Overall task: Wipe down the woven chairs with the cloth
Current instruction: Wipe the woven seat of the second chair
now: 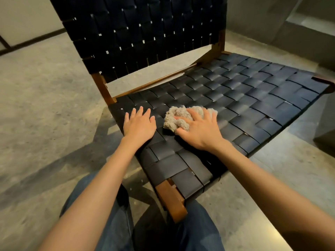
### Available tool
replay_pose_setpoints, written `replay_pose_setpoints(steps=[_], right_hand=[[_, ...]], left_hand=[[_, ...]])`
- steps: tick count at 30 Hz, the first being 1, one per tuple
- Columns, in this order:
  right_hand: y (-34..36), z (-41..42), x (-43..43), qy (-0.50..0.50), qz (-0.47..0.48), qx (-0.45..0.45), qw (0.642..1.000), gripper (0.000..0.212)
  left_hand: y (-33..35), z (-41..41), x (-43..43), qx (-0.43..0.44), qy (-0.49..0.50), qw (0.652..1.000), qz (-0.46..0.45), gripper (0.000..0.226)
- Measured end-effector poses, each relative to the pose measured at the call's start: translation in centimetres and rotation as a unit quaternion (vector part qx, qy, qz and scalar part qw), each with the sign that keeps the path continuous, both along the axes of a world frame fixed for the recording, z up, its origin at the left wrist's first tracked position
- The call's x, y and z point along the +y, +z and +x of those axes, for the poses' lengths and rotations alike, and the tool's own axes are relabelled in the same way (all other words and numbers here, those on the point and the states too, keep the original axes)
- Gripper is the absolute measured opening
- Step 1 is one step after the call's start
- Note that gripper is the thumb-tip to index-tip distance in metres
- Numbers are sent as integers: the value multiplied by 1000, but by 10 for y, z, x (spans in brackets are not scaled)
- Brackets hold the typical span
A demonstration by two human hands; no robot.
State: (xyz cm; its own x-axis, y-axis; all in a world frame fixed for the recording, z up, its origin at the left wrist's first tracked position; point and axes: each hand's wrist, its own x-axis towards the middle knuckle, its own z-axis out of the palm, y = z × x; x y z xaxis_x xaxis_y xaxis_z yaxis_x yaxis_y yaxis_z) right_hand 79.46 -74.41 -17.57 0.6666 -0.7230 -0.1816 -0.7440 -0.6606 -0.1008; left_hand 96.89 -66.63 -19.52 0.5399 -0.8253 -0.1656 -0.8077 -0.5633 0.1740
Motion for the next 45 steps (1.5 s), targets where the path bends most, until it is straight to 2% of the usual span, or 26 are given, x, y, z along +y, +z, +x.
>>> replay_pose_setpoints(steps=[2, 6, 11, 17, 22, 28, 32, 38, 45], right_hand=[[-13, 28, -20, 6, 1, 2, 1000, 56], [-36, 83, -62, 13, 23, -5, 1000, 63], [-57, 141, -99, 53, 19, -34, 998, 61], [-68, 158, -138, 26, -54, -44, 997, 68], [-65, 155, -161, 5, -32, -13, 999, 69], [-49, 105, -132, 80, 9, -25, 996, 55], [-25, 50, -94, 88, 30, -9, 996, 51], [11, -31, -26, 28, -5, -16, 999, 50], [23, -92, 20, -94, -73, -27, 993, 50]], left_hand=[[-4, 5, -5, -6, 8, 1000, -4, 50], [-11, 11, -14, -24, 28, 999, -6, 53], [-18, 15, -20, -36, 13, 999, 12, 56], [-24, 20, -31, -31, 3, 999, 24, 57], [-29, 21, -31, -41, 6, 999, 10, 58], [-24, 18, -33, -31, 14, 999, 9, 57], [-17, 14, -31, -18, 9, 1000, 1, 53], [-7, -4, -22, 11, 0, 1000, 23, 55], [1, -51, -31, 68, -67, 994, 49, 57]])
